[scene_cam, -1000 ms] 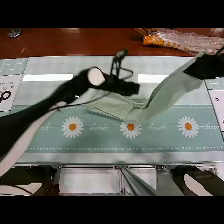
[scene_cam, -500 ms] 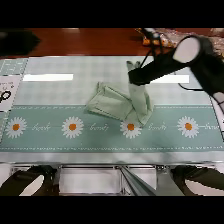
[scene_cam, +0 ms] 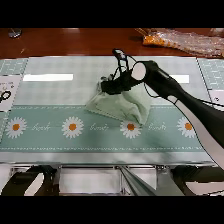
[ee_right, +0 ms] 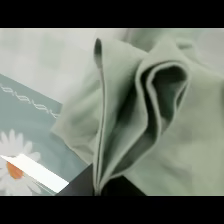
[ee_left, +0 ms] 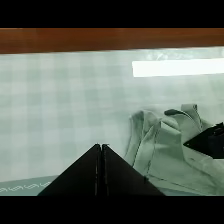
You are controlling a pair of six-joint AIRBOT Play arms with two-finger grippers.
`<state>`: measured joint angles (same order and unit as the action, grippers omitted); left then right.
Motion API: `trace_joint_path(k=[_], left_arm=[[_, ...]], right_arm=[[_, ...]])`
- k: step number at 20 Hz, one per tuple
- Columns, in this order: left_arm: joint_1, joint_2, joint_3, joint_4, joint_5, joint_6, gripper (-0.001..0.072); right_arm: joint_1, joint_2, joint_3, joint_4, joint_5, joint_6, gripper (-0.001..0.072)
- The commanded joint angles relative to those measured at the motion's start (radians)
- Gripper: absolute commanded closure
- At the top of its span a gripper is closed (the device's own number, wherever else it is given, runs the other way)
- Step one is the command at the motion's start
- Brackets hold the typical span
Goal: Fold the shirts.
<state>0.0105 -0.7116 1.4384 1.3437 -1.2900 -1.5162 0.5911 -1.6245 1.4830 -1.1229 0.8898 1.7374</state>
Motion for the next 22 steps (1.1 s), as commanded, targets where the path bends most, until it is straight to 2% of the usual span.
trace_joint_path(k=[1, 2, 4, 5, 6, 9, 11, 13, 15, 16, 17, 18, 19, 20, 22], left_arm=[[0.006, 0.017, 0.000, -0.016, -0.047, 0.005, 0.0687], [0.006, 0.016, 0.000, -0.019, -0.047, 0.005, 0.0687], [0.006, 0.014, 0.000, -0.019, -0.047, 0.008, 0.0687], [0.006, 0.014, 0.000, -0.019, -0.047, 0.016, 0.0687], [0.006, 0.014, 0.000, -0.019, -0.047, 0.016, 0.0687], [0.006, 0.014, 0.000, -0.014, -0.047, 0.032, 0.0687], [0.007, 0.012, 0.000, -0.009, -0.047, 0.058, 0.0687], [0.008, 0.005, 0.000, 0.018, -0.047, 0.069, 0.0686], [0.008, -0.013, 0.000, 0.053, -0.047, 0.069, 0.0680], [0.008, -0.024, 0.000, 0.056, -0.048, 0.069, 0.0601], [0.008, -0.035, 0.000, 0.056, -0.048, 0.068, 0.0439], [0.008, -0.046, 0.000, 0.055, -0.054, 0.068, 0.0309], [0.008, -0.056, 0.000, 0.055, -0.063, 0.068, 0.0256], [0.008, -0.063, 0.000, 0.056, -0.072, 0.068, 0.0252], [0.008, -0.075, -0.001, 0.056, -0.077, 0.068, 0.0252]], right_arm=[[0.051, -0.054, 0.000, 0.085, -0.114, 0.027, 0.0690], [0.063, -0.062, 0.000, 0.096, -0.127, 0.034, 0.0622], [0.080, -0.073, 0.000, 0.101, -0.131, 0.039, 0.0339], [0.080, -0.073, 0.000, 0.102, -0.129, 0.039, 0.0264], [0.074, -0.068, 0.000, 0.102, -0.124, 0.039, 0.0227], [0.009, -0.003, 0.000, 0.092, -0.026, -0.016, 0.0212], [-0.070, 0.090, 0.000, -0.011, 0.158, -0.093, 0.0212], [-0.161, 0.197, 0.000, -0.315, 0.429, -0.159, 0.0216], [-0.263, 0.281, -0.033, -0.716, 0.654, -0.198, 0.0217], [-0.347, 0.331, -0.098, -0.728, 0.662, -0.216, 0.0216], [-0.445, 0.378, -0.183, -0.611, 0.639, -0.213, 0.0215], [-0.555, 0.424, -0.302, -0.415, 0.587, -0.212, 0.0196], [-0.646, 0.459, -0.427, -0.222, 0.520, -0.219, 0.0109], [-0.721, 0.489, -0.561, -0.028, 0.430, -0.252, 0.0109], [-0.783, 0.512, -0.771, 0.257, 0.238, -0.309, 0.0109]])
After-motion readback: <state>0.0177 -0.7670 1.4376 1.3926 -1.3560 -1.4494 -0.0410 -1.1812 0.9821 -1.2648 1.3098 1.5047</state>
